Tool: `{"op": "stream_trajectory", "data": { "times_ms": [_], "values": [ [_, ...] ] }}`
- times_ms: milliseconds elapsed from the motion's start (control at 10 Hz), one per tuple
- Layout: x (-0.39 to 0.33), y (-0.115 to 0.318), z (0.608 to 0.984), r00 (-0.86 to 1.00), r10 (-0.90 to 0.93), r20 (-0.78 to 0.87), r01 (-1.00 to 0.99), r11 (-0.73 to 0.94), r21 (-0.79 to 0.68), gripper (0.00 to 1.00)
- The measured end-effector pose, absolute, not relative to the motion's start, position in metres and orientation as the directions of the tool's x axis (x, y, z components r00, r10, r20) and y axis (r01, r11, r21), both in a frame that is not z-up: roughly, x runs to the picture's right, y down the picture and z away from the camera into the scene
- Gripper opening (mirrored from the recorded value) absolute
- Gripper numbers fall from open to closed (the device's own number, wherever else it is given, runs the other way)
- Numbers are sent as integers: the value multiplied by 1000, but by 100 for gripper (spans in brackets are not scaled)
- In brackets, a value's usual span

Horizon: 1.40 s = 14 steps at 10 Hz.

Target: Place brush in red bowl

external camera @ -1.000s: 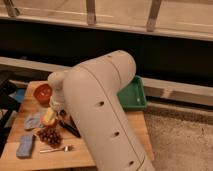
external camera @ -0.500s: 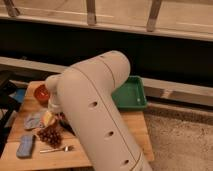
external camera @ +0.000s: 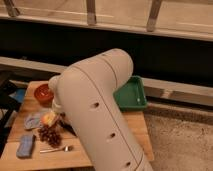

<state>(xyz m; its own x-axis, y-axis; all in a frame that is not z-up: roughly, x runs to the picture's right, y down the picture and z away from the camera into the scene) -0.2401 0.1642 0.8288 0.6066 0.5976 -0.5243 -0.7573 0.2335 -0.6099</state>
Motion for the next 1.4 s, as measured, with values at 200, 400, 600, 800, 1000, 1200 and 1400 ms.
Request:
{"op": "stream_trajectory", "data": {
  "times_ms": [200,400,600,800,1000,1200,1400],
  "values": [
    [-234,164,831,596,605,-528,-765,228,-602,80],
    [-232,161,833,589,613,-527,-769,225,-598,80],
    [-234,161,836,590,614,-524,-766,223,-602,80],
    [-243,166,837,602,608,-518,-755,220,-618,75],
    [-255,173,839,613,599,-514,-743,219,-632,53],
    [-258,176,843,615,595,-518,-744,219,-632,35],
    [-260,180,845,615,589,-524,-746,220,-628,15]
  ]
}}
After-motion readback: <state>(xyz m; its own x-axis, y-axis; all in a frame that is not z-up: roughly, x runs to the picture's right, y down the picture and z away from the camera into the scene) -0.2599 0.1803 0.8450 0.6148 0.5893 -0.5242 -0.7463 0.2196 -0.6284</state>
